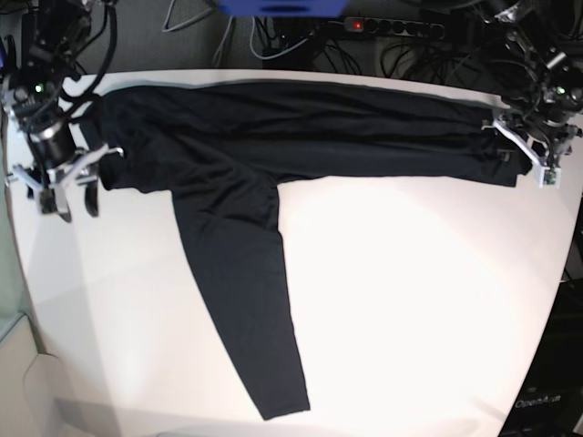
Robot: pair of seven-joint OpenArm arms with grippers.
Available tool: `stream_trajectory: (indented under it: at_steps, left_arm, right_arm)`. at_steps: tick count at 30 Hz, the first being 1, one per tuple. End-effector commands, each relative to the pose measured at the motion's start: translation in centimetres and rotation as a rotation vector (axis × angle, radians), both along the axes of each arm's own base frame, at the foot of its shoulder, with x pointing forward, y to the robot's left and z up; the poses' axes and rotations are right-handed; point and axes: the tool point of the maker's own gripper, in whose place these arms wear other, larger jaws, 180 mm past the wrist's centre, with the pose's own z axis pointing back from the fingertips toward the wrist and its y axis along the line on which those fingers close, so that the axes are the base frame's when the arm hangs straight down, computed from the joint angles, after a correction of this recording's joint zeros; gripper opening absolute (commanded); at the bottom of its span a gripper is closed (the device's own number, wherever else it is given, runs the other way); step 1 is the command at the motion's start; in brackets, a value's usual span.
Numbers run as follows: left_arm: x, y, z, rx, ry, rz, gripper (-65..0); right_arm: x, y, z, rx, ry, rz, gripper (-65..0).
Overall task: Fold the T-shirt properly
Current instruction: 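Release the right gripper and move it to the trailing sleeve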
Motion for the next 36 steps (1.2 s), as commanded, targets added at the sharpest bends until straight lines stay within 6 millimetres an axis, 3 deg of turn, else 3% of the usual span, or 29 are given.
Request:
stream_trajectory:
  at_steps: [1,4,12,16,19,26,36]
  left_arm:
    - [0.8,0.6,1.2,0.019,-0.04,-0.003,-25.7]
    - [0.8,0.5,1.1,0.018,-0.036,-0.002,-25.8]
    - [0.6,-0.1,0.7,0.004,-0.031,0.003,-25.9]
    - [0.6,-0.1,0.7,0.002,-0.031,0.003,-25.9]
    - [0.5,-0.1,0.6,0.002,-0.028,0.003,-25.9]
    - [0.3,-0.1,0.5,0.003,-0.021,0.003,-25.9]
    - [0.3,-0.1,0.5,0.003,-0.021,0.003,-26.0]
  right_arm:
    - [1.5,-0.1,0.9,-0.009,-0.022,0.016,-36.6]
    - [4.9,1.2,-0.7,0.021,0.041,0.065,-36.6]
    - [13.3,4.0,-2.6,0.158,0.098,0.135,-36.6]
    - [17.5,5.6,-2.4,0.249,0.098,0.164,-36.6]
    - [19.5,6.9,-2.9,0.34,0.092,0.172,-36.6]
    - [20.6,8.8,-5.1,0.499,0.078,0.163,-36.6]
    - [19.0,10.9,-8.4,0.577,0.129,0.158,-36.6]
